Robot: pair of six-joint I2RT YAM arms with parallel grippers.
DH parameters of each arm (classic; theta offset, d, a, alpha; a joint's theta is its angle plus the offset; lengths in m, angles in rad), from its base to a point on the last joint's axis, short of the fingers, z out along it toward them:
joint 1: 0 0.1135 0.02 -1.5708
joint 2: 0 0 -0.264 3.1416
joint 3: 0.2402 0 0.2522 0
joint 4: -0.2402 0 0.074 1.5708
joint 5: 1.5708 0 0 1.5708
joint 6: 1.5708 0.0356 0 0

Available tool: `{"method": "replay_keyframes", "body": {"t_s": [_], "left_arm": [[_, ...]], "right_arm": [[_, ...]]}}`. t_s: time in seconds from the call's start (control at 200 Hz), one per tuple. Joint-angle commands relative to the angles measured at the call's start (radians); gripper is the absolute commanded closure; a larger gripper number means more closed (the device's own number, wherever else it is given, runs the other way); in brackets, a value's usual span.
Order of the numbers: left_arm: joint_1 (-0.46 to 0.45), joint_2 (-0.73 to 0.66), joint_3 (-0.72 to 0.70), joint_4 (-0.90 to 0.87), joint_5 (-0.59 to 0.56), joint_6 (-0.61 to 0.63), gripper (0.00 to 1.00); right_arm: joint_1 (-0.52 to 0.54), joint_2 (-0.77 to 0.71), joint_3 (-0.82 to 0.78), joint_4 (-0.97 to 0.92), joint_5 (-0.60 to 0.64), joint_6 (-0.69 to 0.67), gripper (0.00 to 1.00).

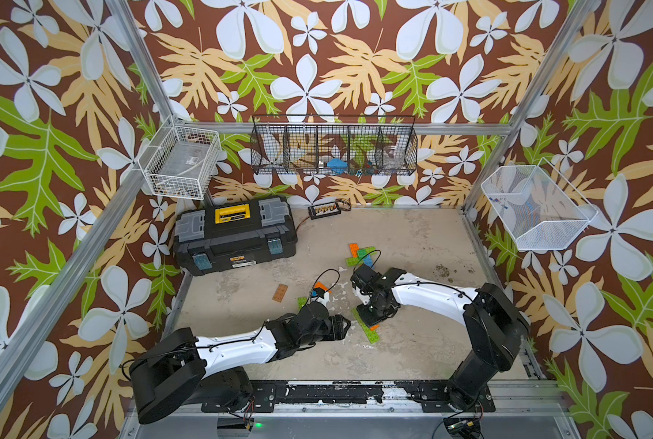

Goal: Assemble a small pinwheel with lego
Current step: Assemble the lego brick with the lego brick.

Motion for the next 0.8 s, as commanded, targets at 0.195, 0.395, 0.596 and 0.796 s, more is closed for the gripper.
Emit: {"method": "replay_keyframes", "body": {"t_s": [0.195, 0.395, 0.596, 0.796], "left_arm": [[0.006, 0.001, -0.003, 0.015, 0.001, 0.004, 0.22], [0.008, -0.002, -0.006, 0.021, 0.002, 0.001, 0.22], [0.008, -0.003, -0.008, 0.021, 0.007, 0.005, 0.22], [0.010, -0.015, -0.015, 0.020, 0.005, 0.003, 0.22]], "right_arm": [[0.044, 0.032, -0.013, -0.033, 0.061, 0.046, 0.85], [0.068, 0.038, -0.036, -0.038, 0.062, 0.081, 0.84], [0.074, 0.033, -0.040, -0.051, 0.061, 0.096, 0.85], [0.081, 0.014, -0.074, -0.072, 0.064, 0.109, 0.85]]}}
